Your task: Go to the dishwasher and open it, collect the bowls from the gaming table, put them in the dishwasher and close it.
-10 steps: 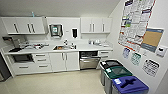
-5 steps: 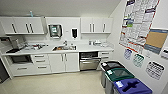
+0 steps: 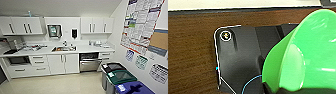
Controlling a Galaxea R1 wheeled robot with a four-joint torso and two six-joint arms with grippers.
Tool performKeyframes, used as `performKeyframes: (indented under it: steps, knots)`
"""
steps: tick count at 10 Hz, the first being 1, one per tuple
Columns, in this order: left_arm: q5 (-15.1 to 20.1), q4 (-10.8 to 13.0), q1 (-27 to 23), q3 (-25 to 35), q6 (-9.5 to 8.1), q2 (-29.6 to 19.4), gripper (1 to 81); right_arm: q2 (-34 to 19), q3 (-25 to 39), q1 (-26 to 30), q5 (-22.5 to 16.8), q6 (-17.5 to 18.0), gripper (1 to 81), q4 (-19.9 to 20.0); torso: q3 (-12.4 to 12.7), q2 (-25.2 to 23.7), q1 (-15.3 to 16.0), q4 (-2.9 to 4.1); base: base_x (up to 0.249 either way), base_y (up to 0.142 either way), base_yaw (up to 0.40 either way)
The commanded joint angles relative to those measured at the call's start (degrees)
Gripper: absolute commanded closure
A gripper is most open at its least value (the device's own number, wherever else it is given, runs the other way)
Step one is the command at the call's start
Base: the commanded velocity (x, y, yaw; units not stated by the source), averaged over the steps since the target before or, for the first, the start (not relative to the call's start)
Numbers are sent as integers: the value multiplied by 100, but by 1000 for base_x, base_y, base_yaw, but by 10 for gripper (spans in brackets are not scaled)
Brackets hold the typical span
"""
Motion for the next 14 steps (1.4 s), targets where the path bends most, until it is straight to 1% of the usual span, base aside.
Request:
performKeyframes:
  steps: [1, 14]
  knots:
    - [272, 27, -291, 33, -4, -98, 811, -143, -10, 192, -263, -10, 811, -83, 0, 0, 0, 0, 139, 0, 0]
    - [272, 18, -290, 33, -4, -98, 811, -135, -18, 182, -254, -10, 811, -83, 0, 2, -5, 0, 90, 0, 0]
